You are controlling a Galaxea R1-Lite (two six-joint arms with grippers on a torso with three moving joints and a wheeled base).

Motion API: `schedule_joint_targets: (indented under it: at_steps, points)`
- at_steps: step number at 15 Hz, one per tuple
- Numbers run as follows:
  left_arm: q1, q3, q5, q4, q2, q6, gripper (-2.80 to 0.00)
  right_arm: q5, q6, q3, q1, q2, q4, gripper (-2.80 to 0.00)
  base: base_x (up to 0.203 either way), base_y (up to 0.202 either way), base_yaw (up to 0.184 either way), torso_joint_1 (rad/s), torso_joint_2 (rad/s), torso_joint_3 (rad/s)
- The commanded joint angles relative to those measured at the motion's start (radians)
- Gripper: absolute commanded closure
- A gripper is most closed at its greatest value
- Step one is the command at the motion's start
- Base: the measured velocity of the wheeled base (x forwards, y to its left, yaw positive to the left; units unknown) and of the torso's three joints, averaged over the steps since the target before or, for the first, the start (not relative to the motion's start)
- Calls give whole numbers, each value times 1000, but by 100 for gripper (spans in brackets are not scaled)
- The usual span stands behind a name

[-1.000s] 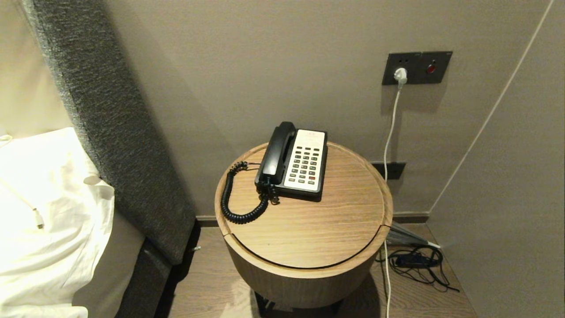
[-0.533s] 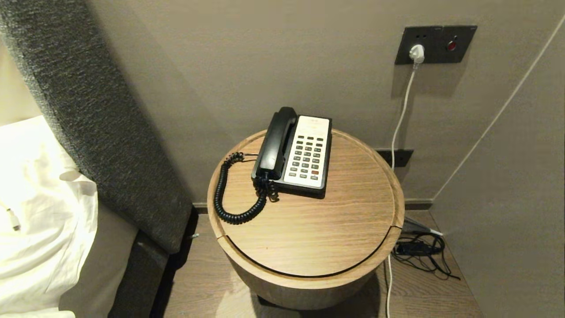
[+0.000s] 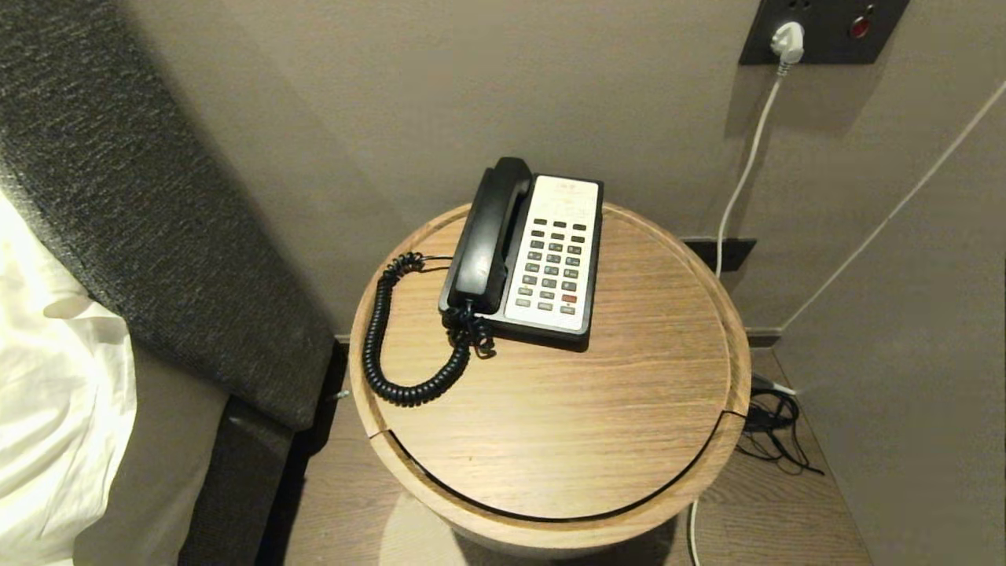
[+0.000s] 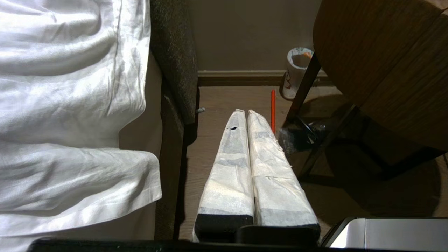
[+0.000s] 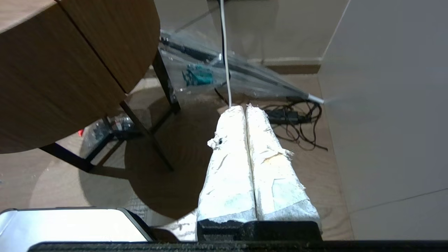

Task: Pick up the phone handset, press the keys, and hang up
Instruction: Pick up the desk phone handset

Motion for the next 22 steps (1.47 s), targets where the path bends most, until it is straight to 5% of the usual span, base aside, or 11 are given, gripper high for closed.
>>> schedule_joint_targets:
  at_steps: [1,6,10,13,16,22]
  points:
    - [0,0,0,-1,2,0,0,1,0,0,1,0,0,0,0,0,0,2,5,-188]
    - [0,0,-4,1,2,10,0,1,0,0,1,0,0,0,0,0,0,3,2,-96]
    - [0,-43,-8,12,4,85,0,1,0,0,1,0,0,0,0,0,0,1,1,-8]
    - [0,-370,-57,143,159,104,0,1,0,0,0,0,0,0,0,0,0,0,0,0]
    - [0,-761,-166,299,518,107,0,1,0,0,1,0,0,0,0,0,0,0,0,0]
    - [-90,-1254,-291,430,1207,86,0,1,0,1,1,0,0,0,0,0,0,0,0,0]
